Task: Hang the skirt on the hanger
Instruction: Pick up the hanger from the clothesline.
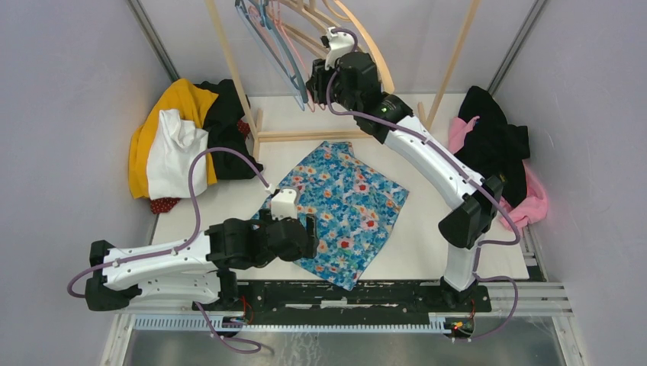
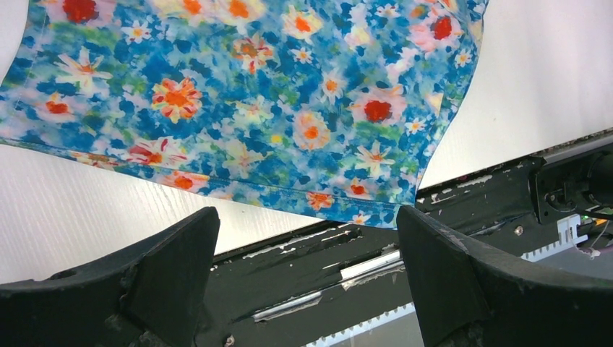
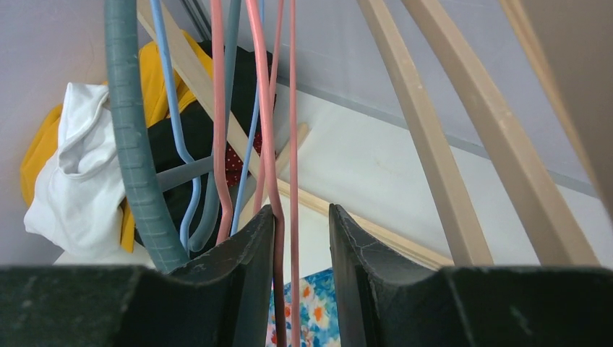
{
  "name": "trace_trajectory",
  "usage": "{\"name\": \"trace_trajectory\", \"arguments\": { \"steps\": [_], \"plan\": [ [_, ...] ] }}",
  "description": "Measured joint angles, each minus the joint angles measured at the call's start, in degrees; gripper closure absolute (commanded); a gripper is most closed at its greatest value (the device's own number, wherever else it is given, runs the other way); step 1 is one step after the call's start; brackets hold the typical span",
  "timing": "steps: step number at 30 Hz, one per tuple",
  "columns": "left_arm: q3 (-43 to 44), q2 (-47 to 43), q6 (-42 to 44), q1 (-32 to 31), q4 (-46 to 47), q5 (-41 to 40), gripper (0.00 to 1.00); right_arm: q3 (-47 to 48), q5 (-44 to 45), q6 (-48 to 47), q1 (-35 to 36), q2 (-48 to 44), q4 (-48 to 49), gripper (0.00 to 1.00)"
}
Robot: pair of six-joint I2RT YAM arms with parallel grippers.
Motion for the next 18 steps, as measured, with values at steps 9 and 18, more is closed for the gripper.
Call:
{"name": "trace_trajectory", "arguments": {
  "steps": [9, 18],
  "plan": [
    [0.0, -0.68, -0.02, 0.0, -0.28, 0.0, 0.01, 1.33, -0.52, 0.5, 0.0, 2.4, -0.61, 0.83],
    [0.0, -1.53, -0.04, 0.0, -0.72, 0.0, 0.01, 2.99, -0.24, 0.37, 0.02, 2.51, -0.24, 0.99]
  ]
}}
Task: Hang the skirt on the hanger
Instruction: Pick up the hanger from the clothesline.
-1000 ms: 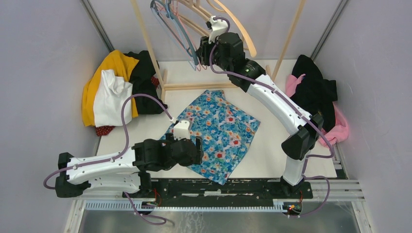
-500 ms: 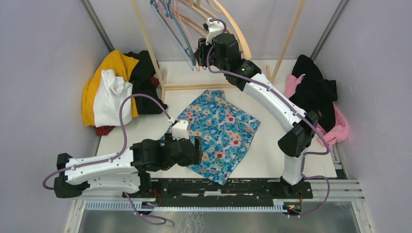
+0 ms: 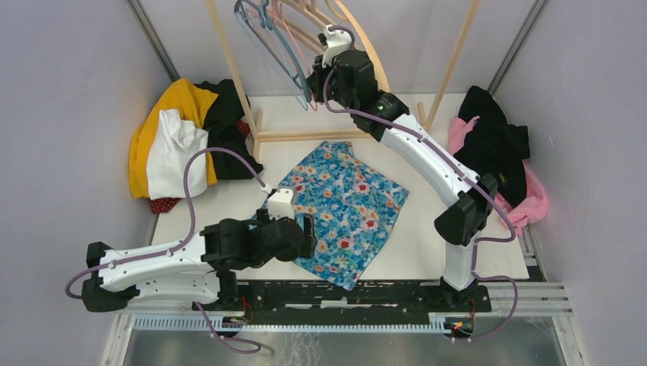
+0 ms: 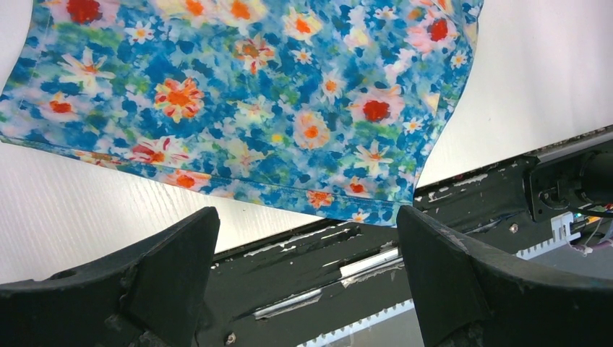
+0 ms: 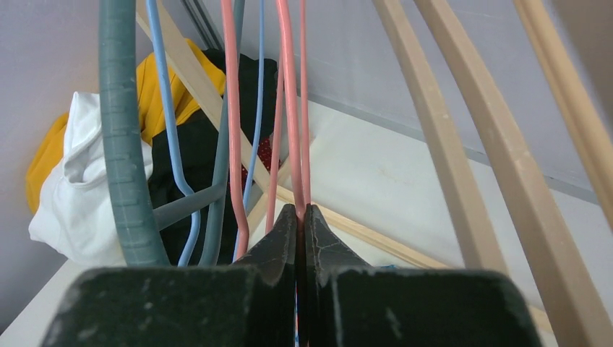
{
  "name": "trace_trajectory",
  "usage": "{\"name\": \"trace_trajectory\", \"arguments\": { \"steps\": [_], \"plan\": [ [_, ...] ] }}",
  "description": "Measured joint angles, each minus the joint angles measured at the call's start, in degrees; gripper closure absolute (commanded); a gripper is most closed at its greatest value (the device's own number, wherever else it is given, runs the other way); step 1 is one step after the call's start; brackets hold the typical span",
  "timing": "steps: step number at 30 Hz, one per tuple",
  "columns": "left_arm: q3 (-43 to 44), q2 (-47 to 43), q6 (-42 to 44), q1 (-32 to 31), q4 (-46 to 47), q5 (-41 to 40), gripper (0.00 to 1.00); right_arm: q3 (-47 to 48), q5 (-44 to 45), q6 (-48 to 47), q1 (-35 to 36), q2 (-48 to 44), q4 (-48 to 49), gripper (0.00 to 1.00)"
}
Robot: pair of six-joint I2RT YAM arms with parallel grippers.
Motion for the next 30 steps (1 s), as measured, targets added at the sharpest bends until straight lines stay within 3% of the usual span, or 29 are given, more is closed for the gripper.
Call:
{"name": "trace_trajectory", "arguments": {
  "steps": [25, 30],
  "plan": [
    [0.0, -0.24, -0.02, 0.0, -0.76, -0.02, 0.01, -12.22, 0.96, -3.78, 0.76, -5.53, 10.03, 0.99],
    [0.0, 0.07, -0.02, 0.0, -0.81, -0.02, 0.01, -15.74, 3.1, -6.56, 2.12, -5.55, 16.63, 0.99]
  ]
}}
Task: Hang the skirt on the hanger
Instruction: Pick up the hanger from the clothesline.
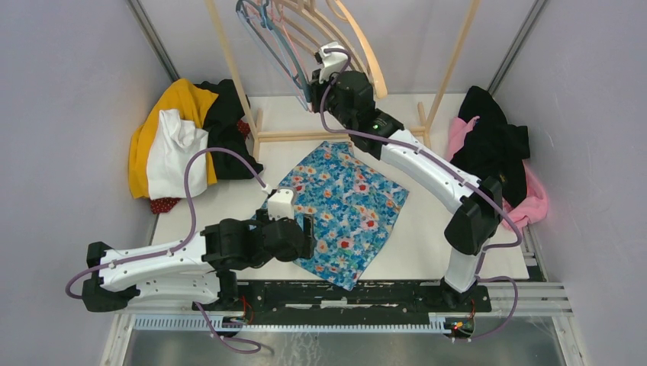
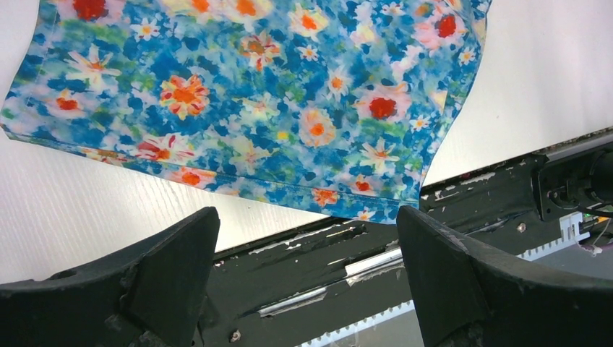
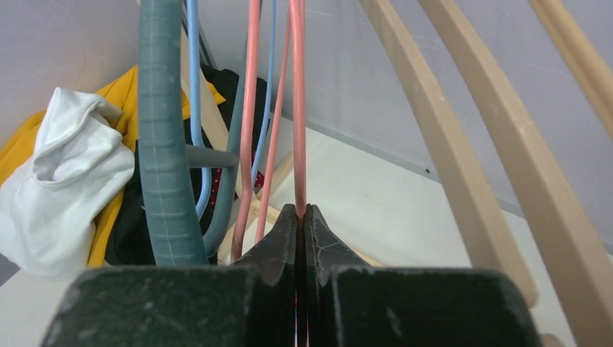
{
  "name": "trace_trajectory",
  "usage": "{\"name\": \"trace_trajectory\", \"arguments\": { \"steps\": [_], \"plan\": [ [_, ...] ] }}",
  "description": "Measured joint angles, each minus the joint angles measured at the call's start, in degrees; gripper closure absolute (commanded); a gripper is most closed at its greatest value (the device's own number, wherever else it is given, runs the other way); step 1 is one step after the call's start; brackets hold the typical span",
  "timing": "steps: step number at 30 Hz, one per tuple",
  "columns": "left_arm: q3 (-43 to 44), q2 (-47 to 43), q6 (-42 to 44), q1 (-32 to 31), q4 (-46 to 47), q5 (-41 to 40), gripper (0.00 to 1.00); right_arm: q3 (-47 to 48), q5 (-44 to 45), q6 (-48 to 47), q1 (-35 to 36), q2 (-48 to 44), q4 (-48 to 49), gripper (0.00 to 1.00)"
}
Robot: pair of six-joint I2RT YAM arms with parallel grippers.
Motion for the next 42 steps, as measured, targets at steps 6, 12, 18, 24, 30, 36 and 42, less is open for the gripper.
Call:
{"name": "trace_trajectory", "arguments": {
  "steps": [6, 12, 18, 24, 30, 36, 42],
  "plan": [
    [0.0, 0.17, 0.0, 0.0, -0.04, -0.02, 0.01, -5.35, 2.82, -2.43, 1.51, -0.02, 7.72, 0.99],
    [0.0, 0.28, 0.0, 0.02, -0.46, -0.02, 0.01, -12.83, 5.55, -4.11, 1.97, -2.91, 16.52, 0.99],
    [0.0, 0.28, 0.0, 0.02, -0.46, -0.02, 0.01, -13.35, 6.4, -5.64, 2.14, -3.76, 19.8, 0.99],
    [0.0, 0.28, 0.0, 0.02, -0.46, -0.02, 0.01, -13.49, 6.32, -7.04, 2.89, -4.74, 21.16, 0.99],
    [0.0, 0.26, 0.0, 0.0, -0.46, -0.02, 0.01, -16.15, 6.34, -7.69, 3.45, -8.31, 19.32, 0.99],
    [0.0, 0.15, 0.0, 0.0, -0.39, 0.0, 0.01, -25.75, 6.32, -7.5, 3.45, -18.38, 13.14, 0.99],
    [0.0, 0.13, 0.02, 0.02, -0.31, -0.02, 0.01, -35.6, 6.49, -6.21, 3.45, -31.17, 6.6, 0.99]
  ]
}}
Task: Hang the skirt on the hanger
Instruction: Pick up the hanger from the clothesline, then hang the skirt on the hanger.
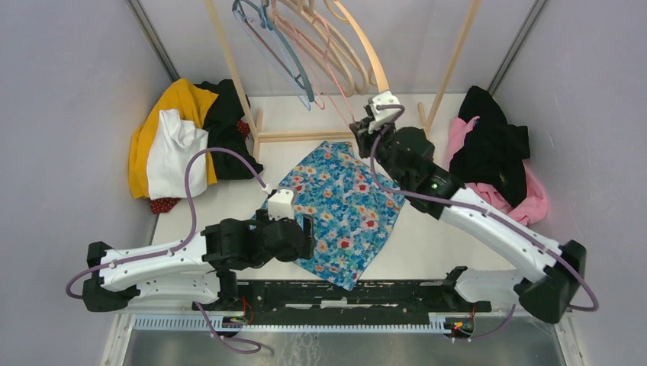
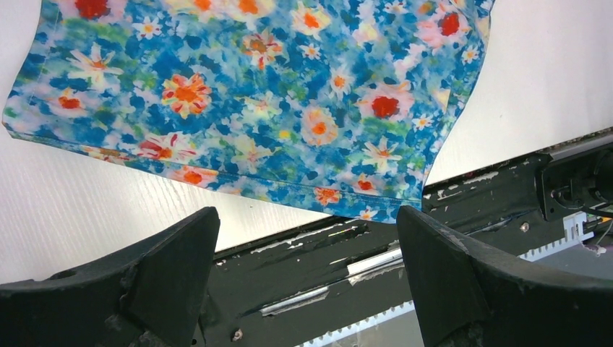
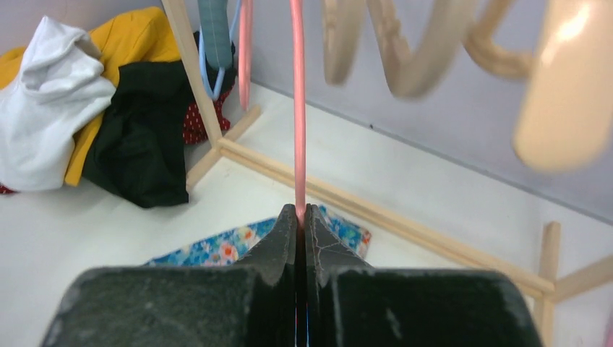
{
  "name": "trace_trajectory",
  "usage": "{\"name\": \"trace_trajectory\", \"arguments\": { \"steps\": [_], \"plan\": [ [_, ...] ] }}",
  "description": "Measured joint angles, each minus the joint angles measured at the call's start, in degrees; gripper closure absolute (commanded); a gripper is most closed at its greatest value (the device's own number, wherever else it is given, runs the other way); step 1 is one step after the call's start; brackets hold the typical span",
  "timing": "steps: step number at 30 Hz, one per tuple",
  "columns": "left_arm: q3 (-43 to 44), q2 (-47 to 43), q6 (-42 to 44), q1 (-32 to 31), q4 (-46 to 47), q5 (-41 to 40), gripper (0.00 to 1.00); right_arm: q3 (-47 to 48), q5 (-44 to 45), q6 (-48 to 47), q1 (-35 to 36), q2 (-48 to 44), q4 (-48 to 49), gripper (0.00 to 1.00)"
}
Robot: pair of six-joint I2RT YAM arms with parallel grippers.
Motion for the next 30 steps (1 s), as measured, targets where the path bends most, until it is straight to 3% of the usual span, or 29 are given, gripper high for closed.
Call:
{"name": "trace_trajectory", "arguments": {
  "steps": [9, 17, 24, 30],
  "plan": [
    [-0.07, -0.22, 0.0, 0.0, 0.42, 0.0, 0.01, -16.39, -0.52, 4.48, 0.0, -20.17, -10.93, 0.99],
    [-0.07, -1.14, 0.0, 0.0, 0.28, -0.33, 0.01, -25.33, -8.5, 10.16, 0.0, -27.36, -19.47, 0.99],
    [-0.07, -1.46, 0.0, -0.02, -0.04, -0.44, 0.01, -35.5, -17.62, 17.27, 0.42, -30.08, -18.21, 0.99],
    [-0.07, -0.57, 0.0, -0.02, 0.42, -0.35, 0.01, -46.8, -24.02, 24.48, 2.86, -35.28, -10.93, 0.99]
  ]
}}
